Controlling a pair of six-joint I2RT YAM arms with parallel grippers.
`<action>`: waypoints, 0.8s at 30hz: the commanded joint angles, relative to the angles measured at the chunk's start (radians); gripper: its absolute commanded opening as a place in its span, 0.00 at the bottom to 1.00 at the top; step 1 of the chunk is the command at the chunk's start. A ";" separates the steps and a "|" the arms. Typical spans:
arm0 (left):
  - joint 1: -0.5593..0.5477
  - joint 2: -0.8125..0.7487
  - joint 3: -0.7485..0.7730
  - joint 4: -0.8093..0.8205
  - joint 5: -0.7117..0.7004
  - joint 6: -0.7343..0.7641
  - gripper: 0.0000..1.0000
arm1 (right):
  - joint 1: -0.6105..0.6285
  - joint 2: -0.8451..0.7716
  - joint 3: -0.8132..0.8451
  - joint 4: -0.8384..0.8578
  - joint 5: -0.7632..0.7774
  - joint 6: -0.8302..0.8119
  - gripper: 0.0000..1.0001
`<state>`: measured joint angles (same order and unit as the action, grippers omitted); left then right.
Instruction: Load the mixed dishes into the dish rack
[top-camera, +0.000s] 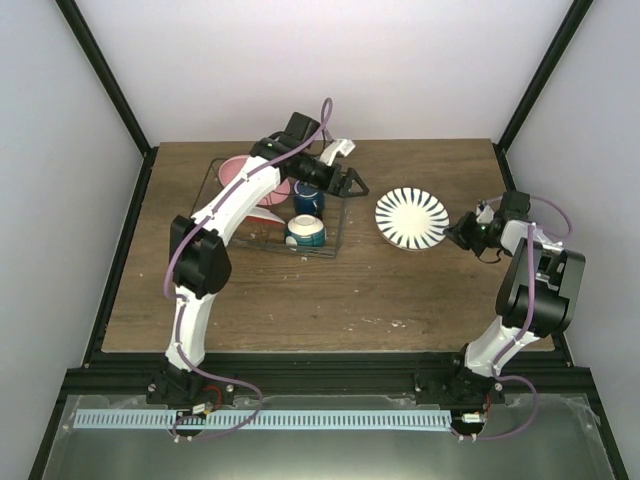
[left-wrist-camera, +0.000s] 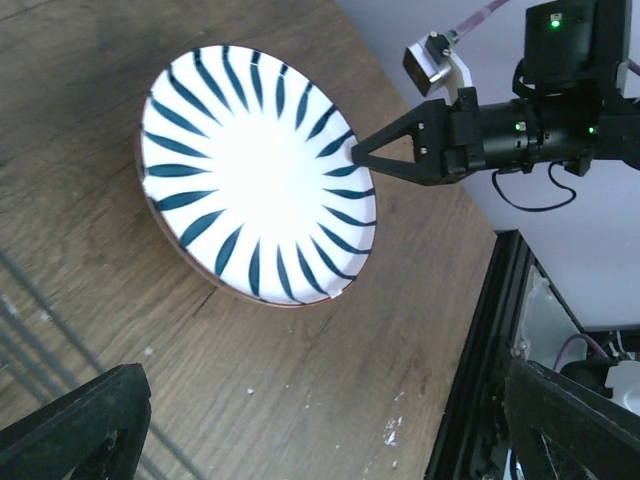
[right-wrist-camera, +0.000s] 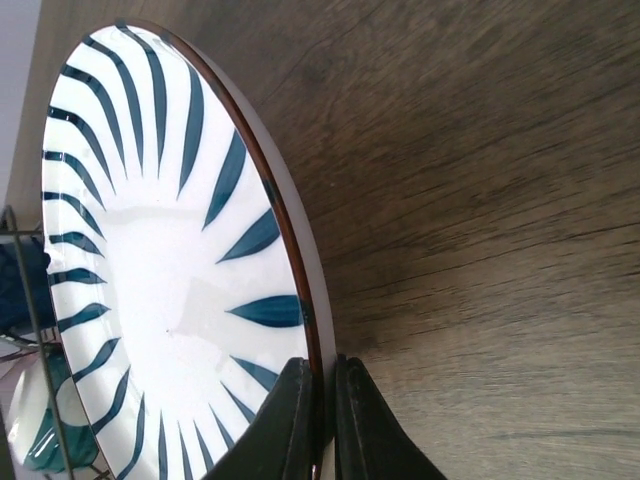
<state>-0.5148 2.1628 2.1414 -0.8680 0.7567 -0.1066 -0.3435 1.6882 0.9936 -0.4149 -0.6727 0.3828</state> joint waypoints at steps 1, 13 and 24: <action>-0.010 0.028 0.038 0.035 0.050 -0.030 0.98 | 0.002 -0.063 0.054 0.073 -0.184 0.008 0.01; -0.010 0.039 0.032 0.019 0.014 -0.019 0.98 | 0.002 -0.085 0.072 0.096 -0.342 -0.030 0.01; -0.010 0.062 0.035 0.028 0.037 -0.023 0.98 | 0.076 -0.079 0.108 0.120 -0.376 -0.025 0.01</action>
<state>-0.5255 2.1971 2.1513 -0.8532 0.7727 -0.1280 -0.3172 1.6493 1.0260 -0.3599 -0.9134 0.3450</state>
